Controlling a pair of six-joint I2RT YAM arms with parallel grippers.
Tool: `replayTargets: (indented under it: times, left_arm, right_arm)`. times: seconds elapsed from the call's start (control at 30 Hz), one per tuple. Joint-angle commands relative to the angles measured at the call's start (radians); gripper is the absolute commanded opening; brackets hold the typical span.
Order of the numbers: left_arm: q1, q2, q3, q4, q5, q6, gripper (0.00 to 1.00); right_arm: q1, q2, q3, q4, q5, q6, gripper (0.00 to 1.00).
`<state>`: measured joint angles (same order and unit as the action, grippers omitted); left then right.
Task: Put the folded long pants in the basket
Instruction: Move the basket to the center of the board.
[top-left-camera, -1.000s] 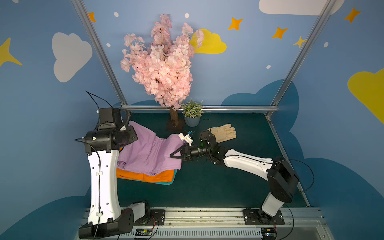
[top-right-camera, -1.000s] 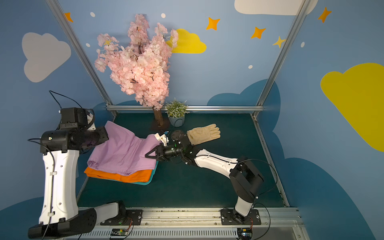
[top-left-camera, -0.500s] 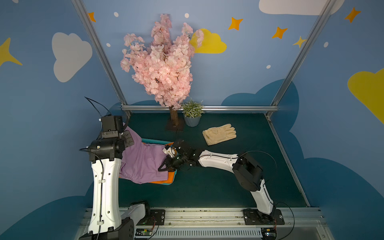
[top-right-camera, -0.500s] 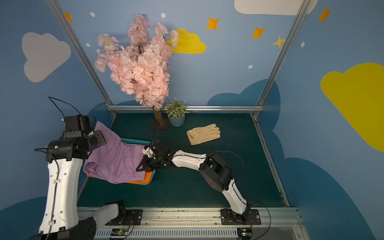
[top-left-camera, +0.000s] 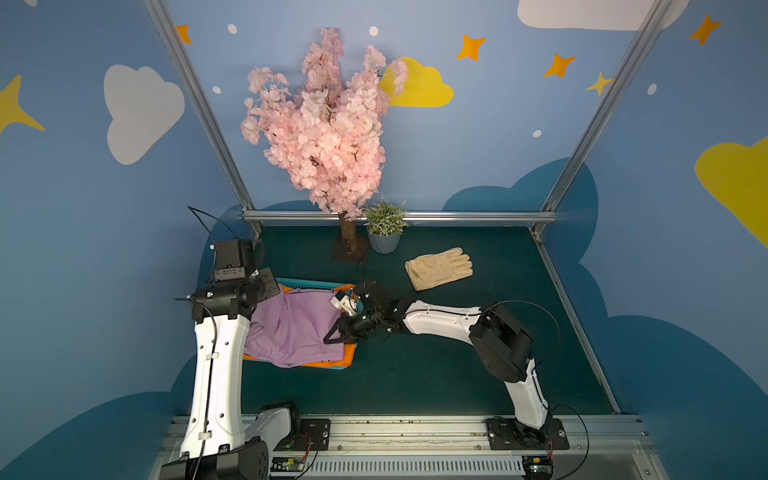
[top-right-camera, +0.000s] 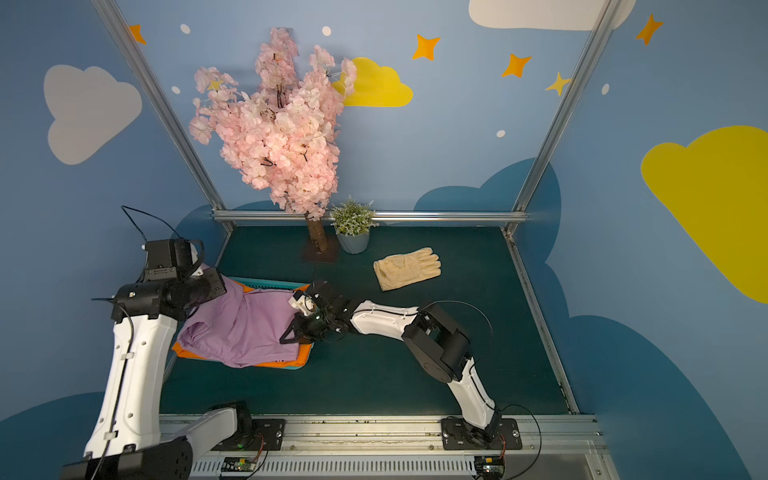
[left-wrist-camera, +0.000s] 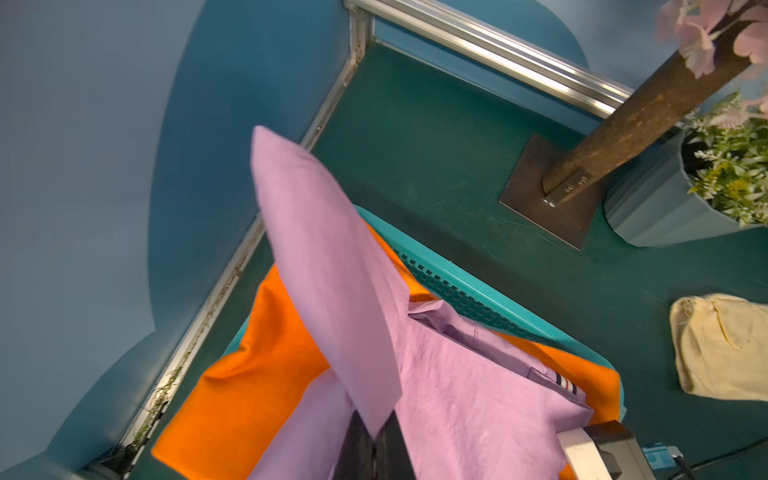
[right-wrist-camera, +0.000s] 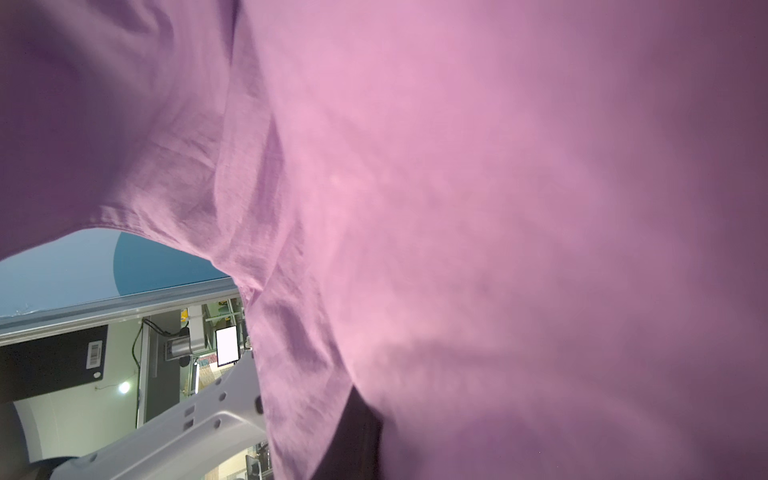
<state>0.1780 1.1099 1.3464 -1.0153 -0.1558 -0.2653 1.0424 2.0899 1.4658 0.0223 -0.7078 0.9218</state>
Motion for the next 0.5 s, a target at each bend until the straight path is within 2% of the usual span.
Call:
replayTargets:
  times: [0.0, 0.1, 0.27, 0.33, 0.47]
  left_arm:
    - [0.003, -0.01, -0.023, 0.034, 0.124, -0.012, 0.02]
    - [0.002, -0.016, -0.034, 0.026, 0.177, -0.035, 0.02]
    - [0.002, -0.047, -0.087, 0.033, 0.438, -0.089, 0.02]
    - [0.002, -0.064, -0.119, 0.032, 0.474, -0.104, 0.02]
    - [0.002, -0.112, -0.201, 0.055, 0.563, -0.155, 0.02]
  right_arm:
    - [-0.068, 0.022, -0.093, -0.436, 0.068, -0.133, 0.0]
    - [-0.107, 0.01, -0.09, -0.548, 0.072, -0.241, 0.0]
    - [-0.226, -0.071, -0.181, -0.646, 0.069, -0.358, 0.0]
    - [-0.278, -0.139, -0.232, -0.671, 0.075, -0.392, 0.0]
    - [-0.407, -0.28, -0.326, -0.727, -0.04, -0.482, 0.0]
